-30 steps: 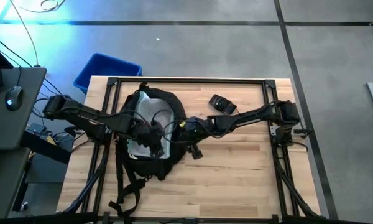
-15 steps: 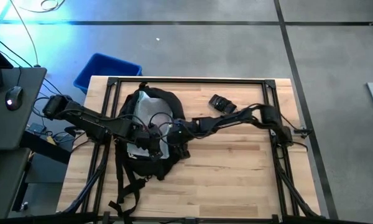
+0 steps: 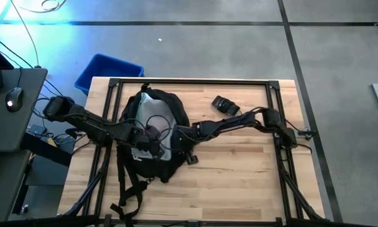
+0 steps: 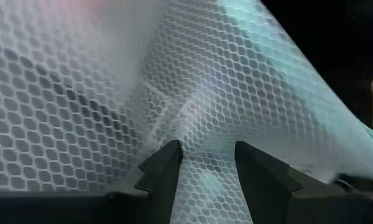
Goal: Unpack backpack
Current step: Put the zip bag into the backpack
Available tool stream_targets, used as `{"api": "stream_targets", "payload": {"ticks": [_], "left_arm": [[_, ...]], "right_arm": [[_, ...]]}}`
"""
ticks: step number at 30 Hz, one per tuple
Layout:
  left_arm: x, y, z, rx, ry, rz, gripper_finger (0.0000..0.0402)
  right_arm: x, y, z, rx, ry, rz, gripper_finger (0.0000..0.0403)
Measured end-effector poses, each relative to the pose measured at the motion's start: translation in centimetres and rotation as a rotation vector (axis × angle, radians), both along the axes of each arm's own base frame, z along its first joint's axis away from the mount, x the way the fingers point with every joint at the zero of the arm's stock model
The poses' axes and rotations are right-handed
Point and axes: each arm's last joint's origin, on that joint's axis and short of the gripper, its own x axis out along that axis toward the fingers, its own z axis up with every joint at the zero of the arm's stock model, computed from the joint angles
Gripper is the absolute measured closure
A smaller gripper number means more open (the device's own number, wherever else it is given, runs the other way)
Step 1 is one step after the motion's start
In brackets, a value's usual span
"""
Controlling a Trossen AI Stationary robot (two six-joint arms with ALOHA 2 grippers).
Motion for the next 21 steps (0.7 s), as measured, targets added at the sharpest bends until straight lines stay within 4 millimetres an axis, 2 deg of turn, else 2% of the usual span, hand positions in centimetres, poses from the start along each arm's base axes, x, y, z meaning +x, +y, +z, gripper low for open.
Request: {"api": "stream_targets", "payload": {"ticks": [5,10,13,17,21], "left_arm": [[-0.8,0.2,-1.0,0.01,0.034,-0.004,0.0261],[-0.8,0.3,-1.1,0.052,0.032,-0.021,0.0261],[-0.3,0.2,-0.9,0.04,-0.025,-0.069,0.0261],[0.8,-1.1,0.6,-0.139,-0.148,-0.262,0.0261],[1.1,-2.0,3.5,-0.244,-0.253,-0.335,0.0261]], "right_arm": [[-1.6,0.2,4.3,0.08,-0.017,0.064,0.0402],[-3.4,0.9,7.3,0.257,0.007,0.174,0.0403],[-4.2,1.6,8.2,0.307,0.024,0.223,0.0403],[-4.5,2.2,8.9,0.279,0.007,0.214,0.0403],[-4.1,1.9,9.7,0.236,-0.023,0.027,0.0403]]}}
